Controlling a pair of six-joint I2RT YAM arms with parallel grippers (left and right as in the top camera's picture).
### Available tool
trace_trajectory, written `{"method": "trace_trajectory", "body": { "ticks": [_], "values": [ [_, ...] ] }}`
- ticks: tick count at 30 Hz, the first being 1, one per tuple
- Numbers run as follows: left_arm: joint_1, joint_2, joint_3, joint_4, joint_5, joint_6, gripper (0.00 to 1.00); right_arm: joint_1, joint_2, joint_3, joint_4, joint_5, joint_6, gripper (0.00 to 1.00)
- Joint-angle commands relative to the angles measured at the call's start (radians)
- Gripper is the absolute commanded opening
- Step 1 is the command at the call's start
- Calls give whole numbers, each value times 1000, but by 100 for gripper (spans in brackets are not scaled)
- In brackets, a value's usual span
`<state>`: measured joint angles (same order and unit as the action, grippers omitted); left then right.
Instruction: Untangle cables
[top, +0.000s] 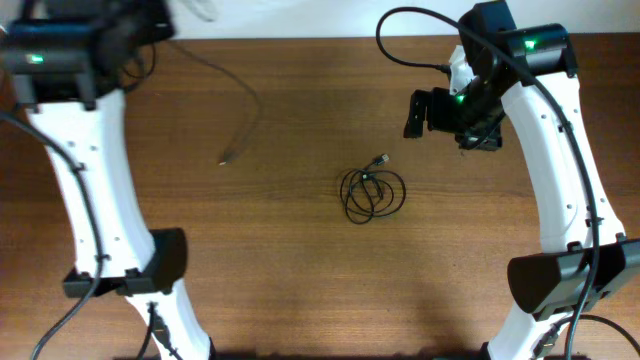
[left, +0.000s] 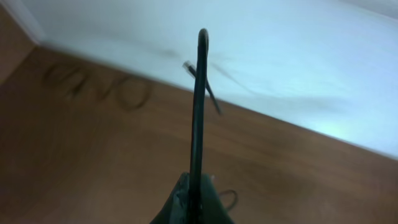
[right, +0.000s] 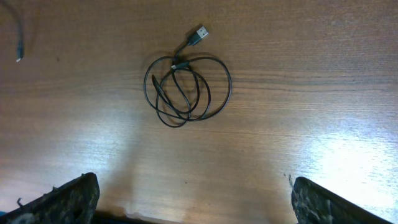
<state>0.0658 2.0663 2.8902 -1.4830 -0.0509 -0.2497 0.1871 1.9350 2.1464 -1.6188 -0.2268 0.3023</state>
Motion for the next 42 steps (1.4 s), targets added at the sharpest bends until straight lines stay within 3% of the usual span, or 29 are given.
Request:
{"method": "trace_trajectory", "body": {
  "ticks": [1, 8, 9, 10, 12, 21, 24, 25, 26, 30, 36, 40, 41, 42],
  "values": [
    [200, -2, -6, -43, 81, -102, 0, 9, 3, -3, 12, -5, -6, 98],
    [356, -2, -9, -79, 148, -102, 0, 9, 3, -3, 27, -5, -6, 98],
    [356, -2, -9, -79, 153, -102, 7, 9, 3, -3, 27, -5, -6, 98],
    [356, -2, -10, -80, 151, -101, 1, 9, 3, -3, 26, -5, -6, 98],
    [356, -1, -10, -83, 133, -103, 0, 10, 3, -3, 25, -5, -6, 98],
    [463, 93, -85, -79, 43, -346, 0, 10, 3, -3, 11, -5, -7, 98],
    [530, 157, -95, -93, 63, -459, 11, 10, 3, -3, 11, -5, -7, 98],
    [544, 172, -96, -102, 85, -480, 6, 10, 3, -3, 15, -5, -7, 98],
    [561, 192, -96, -106, 135, -484, 0, 10, 3, -3, 21, -5, -7, 98],
    [583, 246, -96, -105, 315, -484, 0, 10, 3, -3, 27, -5, -6, 98],
    [610, 304, -96, -97, 181, -576, 4, 10, 3, -3, 22, -5, -7, 98],
    [681, 372, -96, -102, 186, -576, 1, 10, 3, -3, 22, -5, -7, 98],
    [700, 392, -96, -106, 185, -576, 9, 10, 3, -3, 23, -4, -7, 98],
    [712, 414, -96, -113, 186, -576, 34, 10, 3, -3, 27, -5, -7, 98]
  ]
}}
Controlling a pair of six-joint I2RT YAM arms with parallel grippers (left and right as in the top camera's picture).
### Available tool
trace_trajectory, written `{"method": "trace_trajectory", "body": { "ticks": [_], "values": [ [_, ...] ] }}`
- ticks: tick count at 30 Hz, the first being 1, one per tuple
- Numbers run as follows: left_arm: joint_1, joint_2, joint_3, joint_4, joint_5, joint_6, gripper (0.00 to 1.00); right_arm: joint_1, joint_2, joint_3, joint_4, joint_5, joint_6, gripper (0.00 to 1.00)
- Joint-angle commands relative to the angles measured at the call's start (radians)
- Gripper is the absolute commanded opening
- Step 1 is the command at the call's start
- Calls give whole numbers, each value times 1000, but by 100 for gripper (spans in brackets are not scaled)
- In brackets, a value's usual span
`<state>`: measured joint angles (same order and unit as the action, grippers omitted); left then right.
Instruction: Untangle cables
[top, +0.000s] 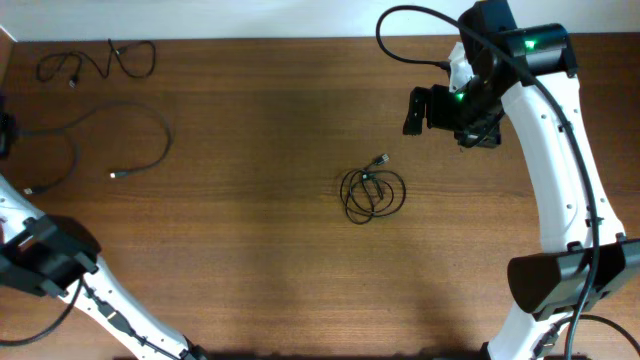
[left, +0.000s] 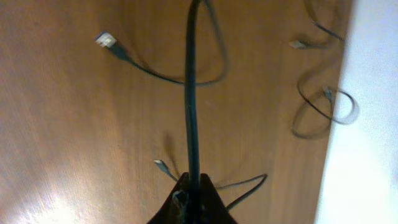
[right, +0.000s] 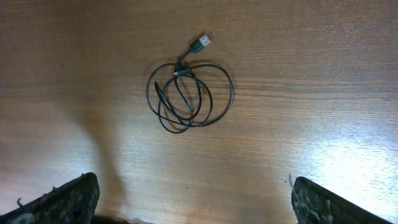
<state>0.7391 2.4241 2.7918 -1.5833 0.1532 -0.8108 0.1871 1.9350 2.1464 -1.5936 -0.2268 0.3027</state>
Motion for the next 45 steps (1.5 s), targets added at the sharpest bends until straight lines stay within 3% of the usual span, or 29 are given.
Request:
{"method": "trace_trajectory", "body": {
  "ticks": [1, 2, 3, 4, 7, 9, 11, 15, 16, 18, 23, 26, 30, 34, 35, 41, 45],
  "values": [
    [41, 72, 2, -13, -19, -2, 49, 10, 3, -3, 6, -5, -7, 98],
    [41, 82, 2, -12, -19, 25, 63, 10, 3, -3, 12, -5, -7, 98],
    [41, 92, 2, -9, -19, 56, 95, 10, 3, -3, 14, -5, -7, 99],
    [38, 95, 2, -6, -19, 70, 99, 10, 3, -3, 13, -5, -7, 98],
    [20, 95, 2, 2, -16, 132, 98, 10, 3, -3, 13, -5, -7, 98],
    [-11, 95, 2, -14, -11, 215, 89, 10, 3, -3, 13, -5, -7, 98],
    [-56, 97, 2, -48, -12, 215, 80, 10, 3, -3, 13, -5, -7, 98],
    [-199, 97, -46, -66, -68, 346, 88, 10, 3, -3, 12, -5, -7, 98],
    [-244, 97, -80, -64, -130, 346, 86, 10, 3, -3, 11, -5, -7, 98],
    [-309, 97, -154, -37, -177, 346, 72, 10, 3, -3, 11, -5, -7, 99],
    [-455, 97, -413, 212, -180, 652, 73, 10, 3, -3, 11, -5, -7, 99],
    [-470, 97, -527, 353, -180, 733, 70, 10, 3, -3, 8, -5, -7, 98],
    [-453, 98, -586, 427, -180, 801, 69, 10, 3, -3, 9, -5, -7, 98],
    [-435, 99, -586, 431, -180, 801, 34, 10, 3, -3, 9, -5, -7, 98],
    [-434, 100, -586, 431, -180, 801, 30, 10, 3, -3, 9, -5, -7, 98],
    [-427, 130, -586, 428, -180, 801, 25, 10, 3, -3, 1, -5, -7, 98],
    [-401, 153, -586, 428, -184, 800, 3, 10, 3, -3, 1, -5, -7, 98]
  ]
}}
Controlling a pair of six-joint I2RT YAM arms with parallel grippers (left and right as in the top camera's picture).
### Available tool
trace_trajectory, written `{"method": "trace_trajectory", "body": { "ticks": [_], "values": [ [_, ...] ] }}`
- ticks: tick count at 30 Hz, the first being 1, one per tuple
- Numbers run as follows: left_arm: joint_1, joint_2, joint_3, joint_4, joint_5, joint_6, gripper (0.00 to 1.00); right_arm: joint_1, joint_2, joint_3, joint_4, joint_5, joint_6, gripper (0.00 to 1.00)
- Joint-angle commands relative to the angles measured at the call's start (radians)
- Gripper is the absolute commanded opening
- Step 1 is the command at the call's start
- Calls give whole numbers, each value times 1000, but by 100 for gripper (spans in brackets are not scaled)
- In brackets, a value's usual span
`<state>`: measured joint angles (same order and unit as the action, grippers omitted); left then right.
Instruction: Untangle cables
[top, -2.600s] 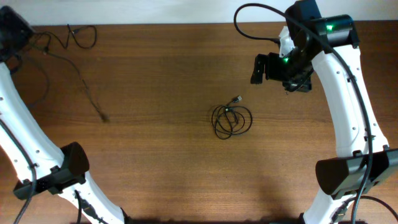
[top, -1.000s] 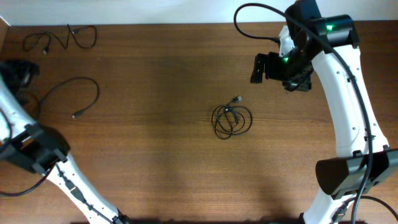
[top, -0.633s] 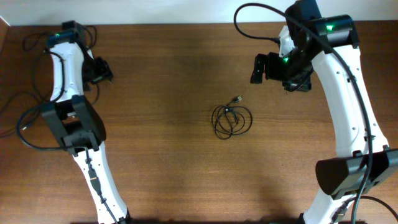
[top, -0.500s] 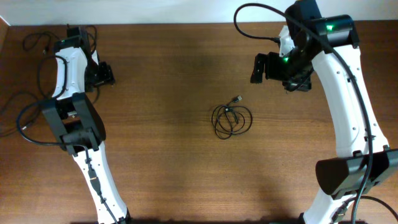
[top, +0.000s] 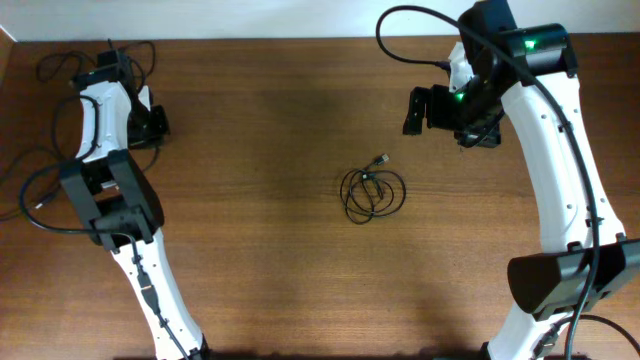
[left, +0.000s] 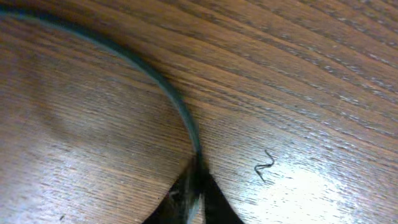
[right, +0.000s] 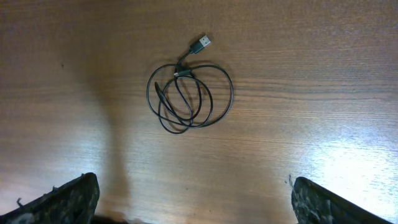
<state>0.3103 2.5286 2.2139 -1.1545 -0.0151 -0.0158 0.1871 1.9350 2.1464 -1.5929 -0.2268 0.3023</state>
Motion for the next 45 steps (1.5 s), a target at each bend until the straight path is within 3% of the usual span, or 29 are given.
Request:
{"method": "trace_trajectory", "body": {
  "ticks": [1, 5, 9, 12, 13, 14, 15, 16, 21, 25, 29, 31, 36, 45],
  "values": [
    [37, 48, -6, -2, -37, -9, 0, 10, 3, -3, 0, -5, -6, 99],
    [119, 48, 21, -14, -101, -173, 0, 10, 3, -3, 1, -5, -7, 98],
    [172, 48, 173, -71, -75, -183, 0, 10, 3, -3, 5, -5, -7, 98],
    [190, 48, 280, -96, 55, -182, 2, 10, 3, -3, 5, -5, -6, 98],
    [190, 48, 300, -100, 91, -183, 21, 10, 3, -3, 5, -5, -7, 98],
    [190, 48, 308, -99, 89, -182, 68, 10, 3, -3, 4, -5, -7, 98],
    [191, 48, 308, -97, 81, -182, 88, 10, 3, -3, 4, -5, -7, 98],
    [198, 48, 308, -95, 53, -186, 99, 10, 3, -3, 4, -5, -7, 98],
    [304, 48, 308, -127, -34, -452, 99, 10, 3, -3, 0, -5, -7, 98],
    [372, 48, 308, -134, -32, -454, 99, 10, 3, -3, 11, -5, -7, 99],
    [381, 49, 308, -124, 99, -394, 99, 10, 3, -3, 22, -5, -7, 98],
    [381, 53, 307, -124, 95, -395, 99, 10, 3, -3, 17, -5, -7, 98],
    [414, 74, 306, -154, -267, -402, 99, 15, 3, -3, 11, -5, -7, 98],
    [545, 171, 304, -161, -243, -448, 99, 77, 3, -3, 30, 4, -7, 98]
  ]
}}
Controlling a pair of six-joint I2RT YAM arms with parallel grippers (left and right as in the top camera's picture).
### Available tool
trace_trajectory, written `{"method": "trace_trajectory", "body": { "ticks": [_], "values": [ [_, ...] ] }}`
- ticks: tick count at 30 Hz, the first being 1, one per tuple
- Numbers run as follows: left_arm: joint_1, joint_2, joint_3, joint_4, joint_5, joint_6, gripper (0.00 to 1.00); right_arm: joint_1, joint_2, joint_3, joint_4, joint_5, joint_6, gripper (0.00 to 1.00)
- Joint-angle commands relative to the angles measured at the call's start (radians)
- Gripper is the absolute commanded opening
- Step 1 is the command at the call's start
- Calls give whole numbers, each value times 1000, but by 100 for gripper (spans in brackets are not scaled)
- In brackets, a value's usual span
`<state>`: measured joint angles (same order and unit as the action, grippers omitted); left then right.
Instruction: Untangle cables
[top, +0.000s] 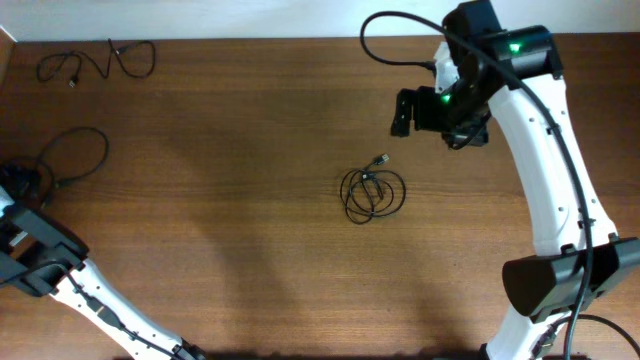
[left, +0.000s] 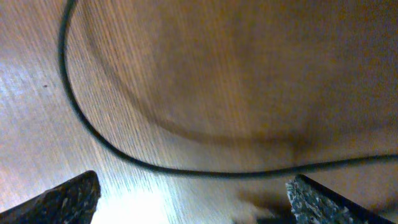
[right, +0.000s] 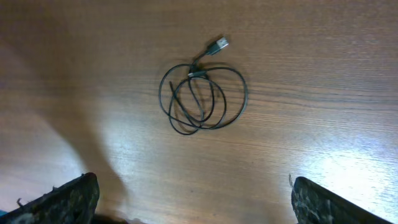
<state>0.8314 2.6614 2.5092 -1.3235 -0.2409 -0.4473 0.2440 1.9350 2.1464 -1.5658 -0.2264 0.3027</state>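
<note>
A thin black cable (top: 372, 193) lies coiled at the table's middle, its USB plug (top: 381, 160) sticking out up and to the right; the right wrist view shows the same coil (right: 202, 99). A second black cable (top: 78, 152) lies in an open loop at the left, and arcs across the left wrist view (left: 186, 169). My left gripper (left: 193, 205) is open just above that cable, holding nothing. High behind and right of the coil, my right gripper (right: 196, 202) hangs open and empty.
A third thin cable (top: 95, 62) lies in small loops at the back left corner. The wooden table (top: 250, 260) ends at a white wall at the back. My right arm's own lead (top: 385, 40) arches above the back right.
My left gripper was shut on the left cable near the back left; now it is open at the far left edge and the cable lies loose in a loop. My right gripper has shifted slightly left.
My left gripper was shut on a cable held up at the back left, its end trailing on the table. Then it was at the far left, then low at the back left, still shut on it. Now that cable lies released, apart from the unmoved middle coil.
</note>
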Motion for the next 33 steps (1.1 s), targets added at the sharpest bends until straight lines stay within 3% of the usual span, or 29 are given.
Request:
{"method": "trace_trajectory", "body": {
  "ticks": [1, 4, 8, 11, 18, 24, 27, 33],
  "values": [
    [34, 41, 8, 11, -17, -16, 99, 24, 3, -3, 3, 3, -7, 98],
    [67, 43, 8, 25, -7, -16, 99, 25, 3, -3, 4, 3, -7, 98],
    [98, 56, 8, 42, 151, -5, 96, 25, 3, -3, 8, 3, -7, 98],
    [101, 60, 9, 79, 254, 94, 97, 25, 3, -3, 7, 3, -7, 98],
    [101, 60, 9, 97, 219, 77, 100, 25, 3, -4, 3, 3, -7, 98],
    [86, 60, 9, 105, 349, 75, 84, 25, 3, -4, 16, 3, -7, 98],
    [51, 61, 9, 101, 353, 75, 84, 25, 3, -4, 18, 3, -7, 98],
    [-56, 91, 9, 100, 350, 76, 62, 25, 3, -4, 18, 3, -8, 98]
  ]
}}
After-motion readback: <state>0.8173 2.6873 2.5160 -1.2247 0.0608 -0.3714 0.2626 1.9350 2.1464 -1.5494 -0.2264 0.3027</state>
